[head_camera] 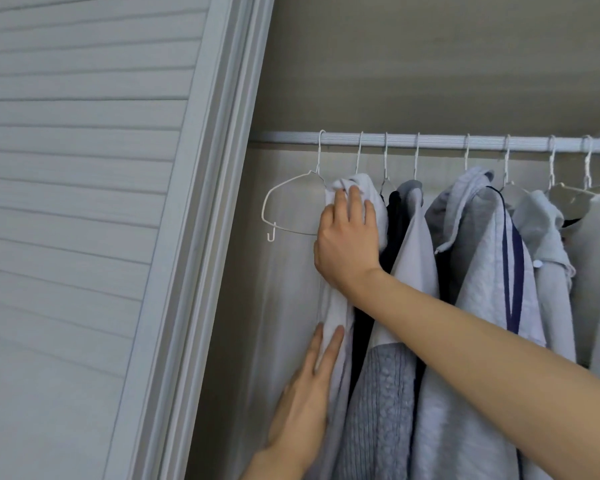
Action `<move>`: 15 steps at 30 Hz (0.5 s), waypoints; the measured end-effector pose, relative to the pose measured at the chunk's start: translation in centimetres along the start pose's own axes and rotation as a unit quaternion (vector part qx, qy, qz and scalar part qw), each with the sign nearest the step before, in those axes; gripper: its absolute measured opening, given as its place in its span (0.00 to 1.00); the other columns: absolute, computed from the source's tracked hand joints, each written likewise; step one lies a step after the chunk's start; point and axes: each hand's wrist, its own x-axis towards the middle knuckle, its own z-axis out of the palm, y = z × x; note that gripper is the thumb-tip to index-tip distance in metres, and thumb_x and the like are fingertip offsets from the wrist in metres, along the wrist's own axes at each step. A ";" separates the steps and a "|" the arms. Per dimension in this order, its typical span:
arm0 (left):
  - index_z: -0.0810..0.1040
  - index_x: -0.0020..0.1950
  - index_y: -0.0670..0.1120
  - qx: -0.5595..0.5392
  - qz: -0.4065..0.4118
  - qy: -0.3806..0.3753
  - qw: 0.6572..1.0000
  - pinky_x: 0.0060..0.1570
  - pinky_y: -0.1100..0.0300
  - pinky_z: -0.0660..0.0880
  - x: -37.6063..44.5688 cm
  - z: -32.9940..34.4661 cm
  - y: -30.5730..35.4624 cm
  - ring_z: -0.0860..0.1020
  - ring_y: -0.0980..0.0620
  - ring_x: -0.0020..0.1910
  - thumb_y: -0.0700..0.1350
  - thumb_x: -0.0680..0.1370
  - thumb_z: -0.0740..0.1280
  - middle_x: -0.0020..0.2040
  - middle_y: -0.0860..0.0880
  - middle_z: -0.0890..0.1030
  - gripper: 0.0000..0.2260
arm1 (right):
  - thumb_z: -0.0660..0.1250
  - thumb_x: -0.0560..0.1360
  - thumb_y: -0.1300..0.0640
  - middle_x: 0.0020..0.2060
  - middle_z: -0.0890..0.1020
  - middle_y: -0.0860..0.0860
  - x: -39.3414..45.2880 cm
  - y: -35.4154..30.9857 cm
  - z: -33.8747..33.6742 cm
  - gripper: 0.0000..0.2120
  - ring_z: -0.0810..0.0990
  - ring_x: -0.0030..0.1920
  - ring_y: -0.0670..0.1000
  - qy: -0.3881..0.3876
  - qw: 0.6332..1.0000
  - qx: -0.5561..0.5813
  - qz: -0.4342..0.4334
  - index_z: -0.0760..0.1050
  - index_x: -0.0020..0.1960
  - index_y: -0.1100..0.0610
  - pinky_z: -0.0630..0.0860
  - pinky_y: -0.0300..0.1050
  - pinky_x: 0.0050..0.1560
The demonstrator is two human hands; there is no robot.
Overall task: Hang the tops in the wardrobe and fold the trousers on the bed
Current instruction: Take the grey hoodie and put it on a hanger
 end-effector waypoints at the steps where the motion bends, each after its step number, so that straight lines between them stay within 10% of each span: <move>1: 0.26 0.68 0.72 -0.004 -0.004 0.012 1.000 0.55 0.58 0.76 -0.1 0.0 -0.3 0.71 0.52 0.67 0.23 0.71 0.57 0.71 0.67 0.24 0.55 | 0.53 0.77 0.58 0.72 0.62 0.66 0.4 -0.1 -0.7 0.21 0.52 0.75 0.67 0.008 1.000 0.012 -0.009 0.68 0.66 0.68 0.50 0.61 0.73; 9: 0.29 0.69 0.73 -0.028 0.031 0.084 0.996 0.50 0.56 0.77 -1.2 -0.8 -0.2 0.77 0.49 0.55 0.34 0.79 0.56 0.78 0.64 0.37 0.44 | 0.60 0.75 0.56 0.56 0.78 0.59 5.7 -4.1 -6.6 0.15 0.70 0.61 0.61 0.008 0.971 0.224 0.085 0.68 0.59 0.61 0.67 0.52 0.54; 15: 0.30 0.72 0.69 0.025 0.036 0.170 0.984 0.61 0.57 0.73 -3.7 -1.9 0.7 0.68 0.51 0.69 0.42 0.81 0.57 0.80 0.54 0.51 0.39 | 0.57 0.75 0.59 0.55 0.79 0.59 1.4 -4.4 -8.7 0.16 0.71 0.59 0.60 0.063 0.948 0.302 0.074 0.68 0.62 0.62 0.68 0.52 0.52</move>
